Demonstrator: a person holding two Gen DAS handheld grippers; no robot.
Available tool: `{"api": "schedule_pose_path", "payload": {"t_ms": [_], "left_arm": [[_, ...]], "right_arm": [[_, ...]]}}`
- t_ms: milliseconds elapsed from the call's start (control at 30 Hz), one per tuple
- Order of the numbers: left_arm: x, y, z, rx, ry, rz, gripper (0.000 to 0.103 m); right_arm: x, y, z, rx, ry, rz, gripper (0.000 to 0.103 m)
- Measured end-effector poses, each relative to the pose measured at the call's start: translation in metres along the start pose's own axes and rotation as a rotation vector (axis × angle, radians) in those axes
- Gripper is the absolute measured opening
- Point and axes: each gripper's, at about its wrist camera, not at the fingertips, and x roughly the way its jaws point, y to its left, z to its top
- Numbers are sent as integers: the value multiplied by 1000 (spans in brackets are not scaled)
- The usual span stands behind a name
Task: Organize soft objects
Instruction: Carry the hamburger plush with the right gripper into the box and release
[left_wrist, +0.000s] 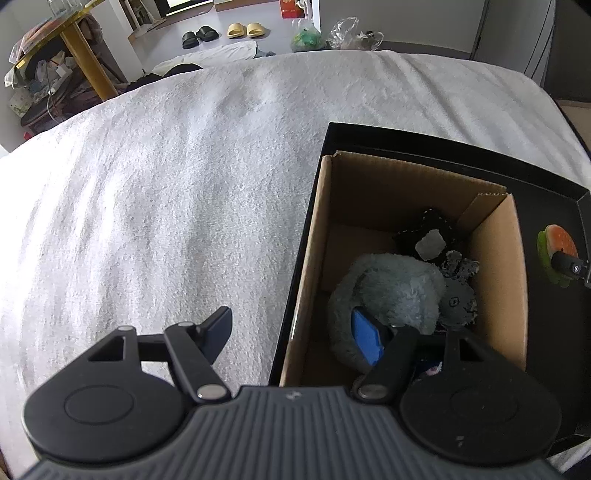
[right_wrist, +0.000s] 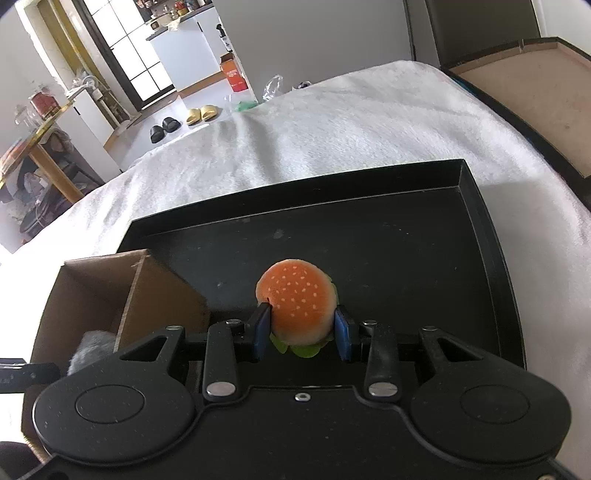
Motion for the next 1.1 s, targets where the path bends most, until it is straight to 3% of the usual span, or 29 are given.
{"api": "schedule_pose_path", "payload": {"t_ms": [533,1100], "left_arm": [[-12,17,-9,-53,-34,-95,69],[-10,38,-24,-90,-23,-221,66]], "right_arm": [[-53,48,-2,-45,-28,42,35],[-80,96,-24,-118,2,51,36]]}}
